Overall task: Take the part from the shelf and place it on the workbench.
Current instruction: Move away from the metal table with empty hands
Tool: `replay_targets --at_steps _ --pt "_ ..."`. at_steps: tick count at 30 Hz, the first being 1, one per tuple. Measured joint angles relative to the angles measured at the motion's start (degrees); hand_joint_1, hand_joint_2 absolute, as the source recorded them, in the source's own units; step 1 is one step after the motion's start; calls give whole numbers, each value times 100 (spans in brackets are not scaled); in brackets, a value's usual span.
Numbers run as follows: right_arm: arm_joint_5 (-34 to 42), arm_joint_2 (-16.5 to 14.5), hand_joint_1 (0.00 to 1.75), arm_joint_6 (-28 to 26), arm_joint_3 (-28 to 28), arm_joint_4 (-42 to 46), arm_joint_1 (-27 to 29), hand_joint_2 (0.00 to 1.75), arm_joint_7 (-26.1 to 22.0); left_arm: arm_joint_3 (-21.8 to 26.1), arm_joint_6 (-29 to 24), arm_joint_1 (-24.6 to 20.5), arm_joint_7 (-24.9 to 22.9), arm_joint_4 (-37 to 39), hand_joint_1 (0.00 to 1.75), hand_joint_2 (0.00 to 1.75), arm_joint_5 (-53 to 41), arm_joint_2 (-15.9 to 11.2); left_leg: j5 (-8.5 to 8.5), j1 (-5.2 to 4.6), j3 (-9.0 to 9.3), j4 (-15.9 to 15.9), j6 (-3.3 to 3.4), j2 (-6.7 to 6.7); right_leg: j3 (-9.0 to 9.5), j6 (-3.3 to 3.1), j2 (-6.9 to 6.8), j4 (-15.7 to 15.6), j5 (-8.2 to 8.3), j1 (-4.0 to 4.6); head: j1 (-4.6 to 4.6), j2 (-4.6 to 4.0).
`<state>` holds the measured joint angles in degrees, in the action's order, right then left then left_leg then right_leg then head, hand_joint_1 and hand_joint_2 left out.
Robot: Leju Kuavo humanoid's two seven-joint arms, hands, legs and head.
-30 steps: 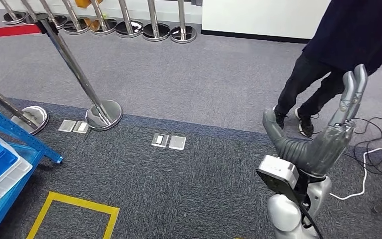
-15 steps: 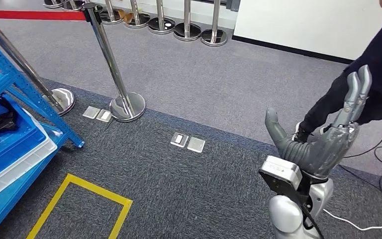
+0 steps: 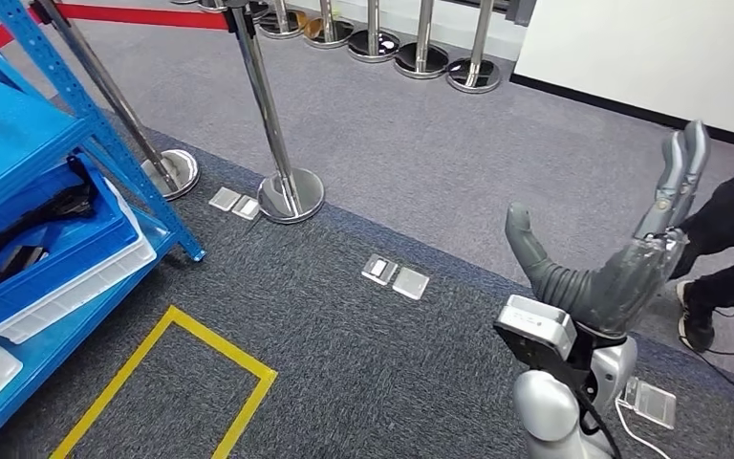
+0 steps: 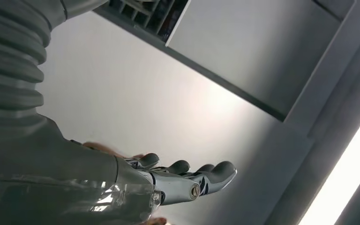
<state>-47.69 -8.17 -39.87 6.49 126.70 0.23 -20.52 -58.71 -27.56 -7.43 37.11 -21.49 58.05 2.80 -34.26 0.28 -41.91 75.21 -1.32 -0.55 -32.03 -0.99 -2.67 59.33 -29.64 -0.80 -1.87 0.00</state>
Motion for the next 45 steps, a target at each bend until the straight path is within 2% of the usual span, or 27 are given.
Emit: replay_targets --at_steps 2,4,6,8,10,11,12,14,15,16,17,19,21,23,25,27,29,30,31,32,34,36,38,39,41,43,45 --pt "0 1 0 0 0 0 -2 175 0 1 -1 11 0 1 0 0 12 0 373 -4 290 -600 34 82 46 16 -134 -1 -36 4 1 0" --pt "0 1 0 0 0 0 -8 175 -1 1 -2 9 0 -1 0 0 16 0 652 -55 647 -1339 94 301 97 51 -241 -5 -78 15 -2 0" --pt "-1 1 0 0 0 0 -16 175 -2 0 -2 12 0 -1 0 0 22 0 681 -115 741 -1585 141 397 129 92 -324 -19 -104 21 -3 0" --pt "-9 2 0 1 0 0 -26 175 -2 0 -4 25 1 0 0 0 30 -3 702 -115 760 -1642 187 280 176 147 -376 -39 -135 11 -3 0" --pt "-16 2 0 3 0 0 -33 175 -4 -1 -7 22 2 1 0 0 33 -5 734 -78 826 -1734 248 168 143 193 -175 138 -280 -5 -5 0" --pt "-18 2 0 4 0 -1 -31 175 -5 -2 -6 16 2 1 0 0 33 -3 746 -58 854 -1765 274 115 31 204 -16 392 -425 -14 -14 0" --pt "-16 2 0 4 0 -1 -24 175 -5 -4 -5 8 2 0 0 0 32 -2 745 -60 862 -1772 294 59 -151 209 125 751 -592 -15 -28 0" --pt "-13 2 0 4 1 -2 -6 175 -5 -15 -4 4 2 0 0 0 35 2 736 -61 864 -1762 313 -73 -542 224 226 1431 -805 -16 -52 0" --pt "-10 2 0 4 2 -2 0 175 -5 -22 -4 5 2 0 0 0 38 2 729 -59 867 -1751 312 -151 -636 233 239 1538 -754 -19 -56 0" --pt "-9 3 0 4 3 -2 2 175 -5 -28 -4 7 2 1 0 0 41 2 718 -53 872 -1734 304 -230 -623 238 250 1417 -589 -27 -57 0" --pt "-9 3 0 4 3 -2 1 175 -6 -33 -4 7 2 1 0 0 44 3 700 -43 878 -1708 287 -309 -510 244 285 1098 -348 -41 -60 0" --pt "-7 4 0 3 3 -4 1 175 -8 -37 -4 1 1 1 0 0 50 3 646 -25 847 -1616 224 -459 -241 261 536 412 -28 -87 -68 0" --pt "-3 6 0 2 6 -8 9 175 -8 -39 -4 -5 0 0 0 0 58 4 620 -12 777 -1546 152 -582 -148 241 729 148 5 -98 -70 0" --pt "-2 10 0 2 10 -10 5 175 -8 -42 -4 -1 0 0 0 0 62 3 630 7 741 -1541 95 -682 -143 172 649 128 5 -80 -70 0" --pt "-8 13 0 4 13 -10 -8 175 -7 -43 -4 2 0 1 0 0 63 1 529 -7 679 -1377 37 -497 -103 104 500 94 11 -85 -45 0" --pt "-14 14 0 7 16 -9 -8 175 -7 -44 -4 -6 0 1 0 0 63 1 235 -21 412 -804 -18 -153 -71 58 330 74 2 -75 0 0" --pt "-15 15 0 7 21 -10 -4 175 -7 -47 -4 -7 0 1 0 0 63 2 -31 -3 44 -103 -44 -19 -64 32 162 74 -19 -52 17 0" --pt "-15 15 0 7 22 -11 -3 175 -7 -50 -4 0 0 1 0 0 63 2 -42 2 -46 56 -40 -2 -58 28 81 75 -31 -43 18 0" --pt "-15 15 0 7 23 -11 -2 175 -7 -53 -4 7 0 1 0 0 64 2 58 2 -19 -13 -27 8 -45 28 8 75 -46 -37 18 0" --pt "-15 15 0 7 24 -11 -3 175 -7 -57 -4 12 0 1 0 0 64 1 245 -7 125 -304 1 36 -21 33 -61 75 -63 -31 18 0" --pt "-16 15 0 7 27 -10 -5 175 -8 -68 -5 10 0 1 0 0 66 0 587 -59 521 -1104 82 221 37 60 -179 73 -108 -13 18 0" --pt "-17 15 0 7 30 -9 -6 175 -9 -82 -6 6 0 1 0 0 66 1 681 -123 703 -1507 147 354 76 101 -268 63 -140 -1 16 0" --pt "-18 15 0 7 32 -10 -11 175 -8 -89 -7 11 0 1 0 0 69 0 673 -145 715 -1559 186 285 125 148 -354 25 -155 4 16 0" --pt "-21 15 0 7 33 -10 -13 175 -5 -90 -9 14 0 1 0 0 71 -1 687 -131 754 -1610 209 238 161 173 -336 26 -179 -1 14 0" --pt "-30 15 0 6 34 -11 -19 175 8 -94 -13 3 -1 1 0 0 74 0 726 -85 854 -1728 264 135 108 209 -112 259 -349 -6 8 0" --pt "-35 16 0 6 37 -11 -6 175 28 -107 -11 -12 -3 1 0 0 72 4 738 -61 894 -1767 304 22 -229 223 158 914 -654 -15 -17 0" --pt "-35 17 0 7 40 -12 15 175 42 -124 -9 -11 -4 1 0 0 70 7 728 -61 895 -1758 319 -114 -567 243 228 1440 -769 -17 -40 0"
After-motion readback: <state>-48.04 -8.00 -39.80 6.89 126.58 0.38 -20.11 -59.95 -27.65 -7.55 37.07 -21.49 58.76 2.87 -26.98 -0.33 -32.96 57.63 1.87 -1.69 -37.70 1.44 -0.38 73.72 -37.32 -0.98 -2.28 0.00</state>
